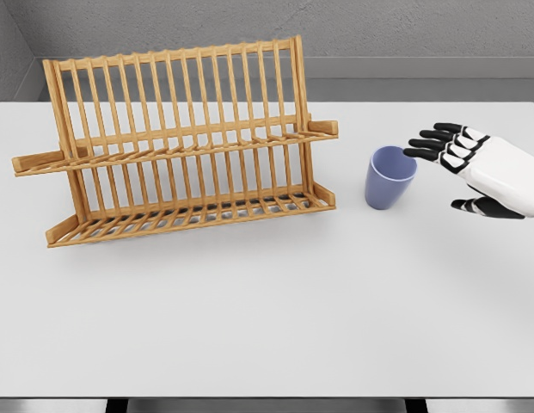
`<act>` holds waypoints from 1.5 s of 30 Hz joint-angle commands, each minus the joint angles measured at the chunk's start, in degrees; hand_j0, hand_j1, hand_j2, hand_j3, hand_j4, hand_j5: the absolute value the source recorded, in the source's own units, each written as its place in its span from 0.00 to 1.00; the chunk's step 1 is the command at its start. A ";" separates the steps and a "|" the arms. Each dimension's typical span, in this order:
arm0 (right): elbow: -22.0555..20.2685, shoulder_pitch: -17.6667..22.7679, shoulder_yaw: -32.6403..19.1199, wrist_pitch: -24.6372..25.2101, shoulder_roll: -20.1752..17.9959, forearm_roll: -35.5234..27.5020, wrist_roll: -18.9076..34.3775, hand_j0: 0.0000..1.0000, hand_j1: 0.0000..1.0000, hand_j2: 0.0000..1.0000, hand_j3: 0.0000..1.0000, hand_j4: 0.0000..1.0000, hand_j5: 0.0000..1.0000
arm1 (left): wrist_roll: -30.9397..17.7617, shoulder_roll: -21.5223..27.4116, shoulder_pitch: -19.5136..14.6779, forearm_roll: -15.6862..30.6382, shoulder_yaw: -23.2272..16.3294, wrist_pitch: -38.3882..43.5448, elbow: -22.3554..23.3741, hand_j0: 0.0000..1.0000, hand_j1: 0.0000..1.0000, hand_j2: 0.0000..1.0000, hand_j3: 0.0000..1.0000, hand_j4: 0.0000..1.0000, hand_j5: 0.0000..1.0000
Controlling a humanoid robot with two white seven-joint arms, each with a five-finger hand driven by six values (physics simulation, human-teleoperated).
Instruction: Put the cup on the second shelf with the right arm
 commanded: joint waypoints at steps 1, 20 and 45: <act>-0.18 0.00 0.06 -0.03 -0.09 -0.32 -0.03 1.00 1.00 1.00 1.00 1.00 1.00 | -0.01 0.00 0.00 0.00 0.00 0.00 0.01 1.00 1.00 1.00 1.00 1.00 1.00; 7.47 -26.10 8.94 3.84 10.10 -0.76 39.98 1.00 1.00 1.00 1.00 1.00 1.00 | -0.01 0.00 0.00 0.00 0.00 0.00 0.01 1.00 1.00 1.00 1.00 1.00 1.00; 15.73 -29.79 15.35 3.40 15.55 -0.32 39.98 1.00 1.00 1.00 1.00 1.00 1.00 | -0.01 0.00 0.00 0.00 0.00 0.00 0.01 1.00 1.00 1.00 1.00 1.00 1.00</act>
